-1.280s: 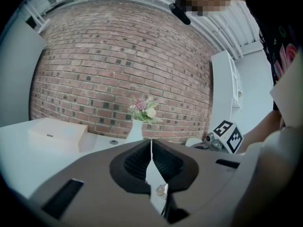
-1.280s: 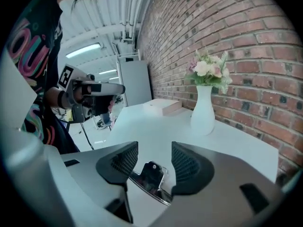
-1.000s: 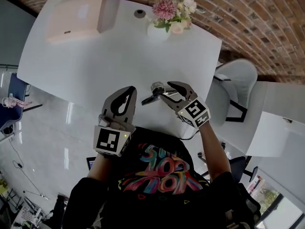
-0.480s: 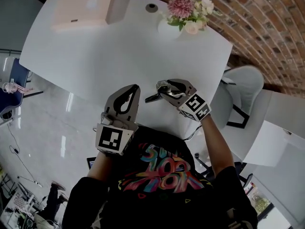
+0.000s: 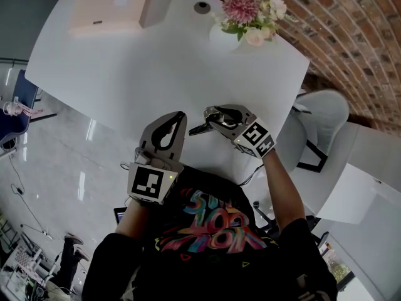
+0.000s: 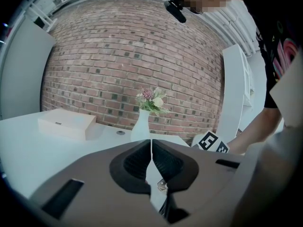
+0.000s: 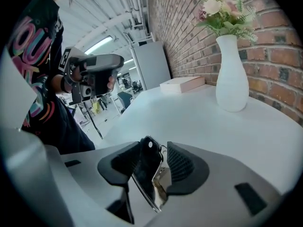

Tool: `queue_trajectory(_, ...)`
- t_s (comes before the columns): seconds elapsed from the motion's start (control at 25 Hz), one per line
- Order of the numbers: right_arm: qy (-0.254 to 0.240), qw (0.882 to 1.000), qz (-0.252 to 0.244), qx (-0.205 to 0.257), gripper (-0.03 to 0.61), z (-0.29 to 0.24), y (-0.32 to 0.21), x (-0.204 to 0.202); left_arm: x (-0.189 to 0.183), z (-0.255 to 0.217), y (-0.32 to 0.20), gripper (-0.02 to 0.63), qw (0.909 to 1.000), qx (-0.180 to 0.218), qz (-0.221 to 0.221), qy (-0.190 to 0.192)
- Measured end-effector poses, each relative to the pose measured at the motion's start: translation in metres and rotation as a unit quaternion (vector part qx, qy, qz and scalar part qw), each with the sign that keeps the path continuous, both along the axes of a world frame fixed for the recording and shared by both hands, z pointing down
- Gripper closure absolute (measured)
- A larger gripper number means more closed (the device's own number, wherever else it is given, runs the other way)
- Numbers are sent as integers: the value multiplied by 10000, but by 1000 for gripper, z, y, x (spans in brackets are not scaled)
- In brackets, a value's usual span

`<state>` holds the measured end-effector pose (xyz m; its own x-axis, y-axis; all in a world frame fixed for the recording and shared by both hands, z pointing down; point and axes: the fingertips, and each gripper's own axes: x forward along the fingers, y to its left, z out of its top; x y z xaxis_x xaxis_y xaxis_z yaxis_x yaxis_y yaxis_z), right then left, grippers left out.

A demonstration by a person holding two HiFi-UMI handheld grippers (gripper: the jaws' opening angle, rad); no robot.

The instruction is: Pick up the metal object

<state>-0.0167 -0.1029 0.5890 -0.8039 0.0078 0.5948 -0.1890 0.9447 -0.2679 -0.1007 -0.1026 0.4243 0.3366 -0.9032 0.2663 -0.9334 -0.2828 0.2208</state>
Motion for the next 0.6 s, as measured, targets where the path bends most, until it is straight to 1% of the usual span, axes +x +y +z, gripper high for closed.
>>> queue_trajectory(0.16, 85, 9997, -199, 117, 382, 1, 5, -1, 0, 2, 0, 583, 10000, -40, -50, 4)
queue_trajectory(0.28, 143, 9994, -276, 157, 416, 1, 7, -2, -3, 1, -1, 583, 9999, -49, -88, -16)
queue_trajectory(0.32, 152, 9994, -284, 154, 417, 2, 7, -2, -3, 1, -1, 583, 9999, -43, -93, -21)
queue_trajectory(0.48, 146, 9993, -345, 87, 433, 1, 10, 0, -3, 0, 1, 583, 10000, -24, -81, -49)
queue_trajectory(0.6, 81, 9993, -361, -69, 457, -1, 14, 0, -3, 0, 3, 583, 9999, -23, -87, -45)
